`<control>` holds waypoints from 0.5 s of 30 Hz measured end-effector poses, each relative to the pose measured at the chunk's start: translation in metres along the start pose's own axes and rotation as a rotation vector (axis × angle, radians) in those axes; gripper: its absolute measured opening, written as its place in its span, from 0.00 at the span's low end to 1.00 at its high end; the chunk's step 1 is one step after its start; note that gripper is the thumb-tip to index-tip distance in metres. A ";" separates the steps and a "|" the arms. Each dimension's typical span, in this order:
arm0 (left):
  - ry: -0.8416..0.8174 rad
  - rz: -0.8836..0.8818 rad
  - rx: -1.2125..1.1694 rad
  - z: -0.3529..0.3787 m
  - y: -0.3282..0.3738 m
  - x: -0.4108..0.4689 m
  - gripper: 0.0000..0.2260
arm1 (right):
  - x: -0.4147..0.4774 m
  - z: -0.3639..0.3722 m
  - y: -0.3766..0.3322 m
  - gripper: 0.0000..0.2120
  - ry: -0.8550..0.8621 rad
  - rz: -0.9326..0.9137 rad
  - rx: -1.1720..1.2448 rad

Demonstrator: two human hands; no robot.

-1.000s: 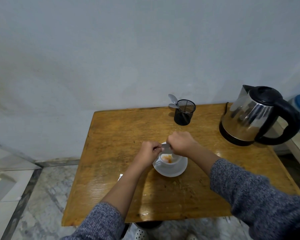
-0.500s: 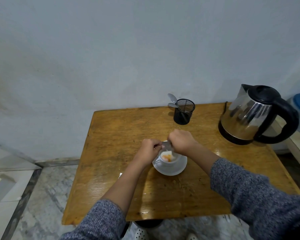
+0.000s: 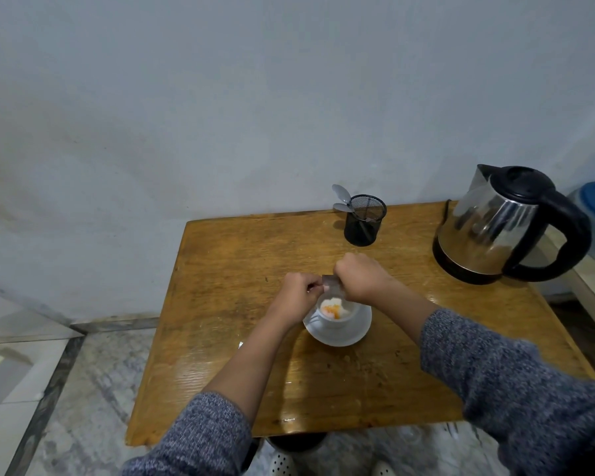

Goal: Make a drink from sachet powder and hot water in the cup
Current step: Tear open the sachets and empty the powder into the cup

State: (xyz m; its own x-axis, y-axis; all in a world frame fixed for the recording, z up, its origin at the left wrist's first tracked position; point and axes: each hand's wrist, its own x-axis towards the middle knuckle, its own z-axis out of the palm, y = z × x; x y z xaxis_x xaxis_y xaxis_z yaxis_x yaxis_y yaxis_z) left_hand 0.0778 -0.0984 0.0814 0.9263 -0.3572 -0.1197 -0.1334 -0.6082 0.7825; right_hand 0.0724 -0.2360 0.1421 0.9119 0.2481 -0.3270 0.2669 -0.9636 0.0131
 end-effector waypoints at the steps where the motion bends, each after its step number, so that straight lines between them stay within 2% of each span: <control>1: -0.003 0.001 -0.003 -0.001 0.000 0.000 0.12 | 0.000 0.000 0.000 0.05 0.009 0.005 -0.001; 5: -0.011 0.007 -0.024 -0.004 -0.004 -0.002 0.12 | -0.001 0.003 0.003 0.07 0.015 0.024 0.079; 9: 0.018 -0.037 -0.101 -0.014 -0.010 -0.004 0.11 | 0.006 0.009 0.008 0.07 0.098 0.109 0.496; 12: 0.107 -0.083 -0.246 -0.027 -0.018 -0.008 0.13 | 0.013 0.010 0.004 0.09 0.249 0.125 0.757; 15: 0.195 -0.125 -0.386 -0.046 -0.027 -0.016 0.10 | 0.021 0.006 -0.015 0.13 0.364 0.135 0.982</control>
State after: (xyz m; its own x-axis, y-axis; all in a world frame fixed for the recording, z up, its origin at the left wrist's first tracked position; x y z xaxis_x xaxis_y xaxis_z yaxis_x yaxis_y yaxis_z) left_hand 0.0830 -0.0440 0.0906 0.9810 -0.1348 -0.1396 0.0911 -0.3157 0.9445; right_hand 0.0860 -0.2169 0.1294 0.9972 -0.0094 -0.0741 -0.0648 -0.6020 -0.7958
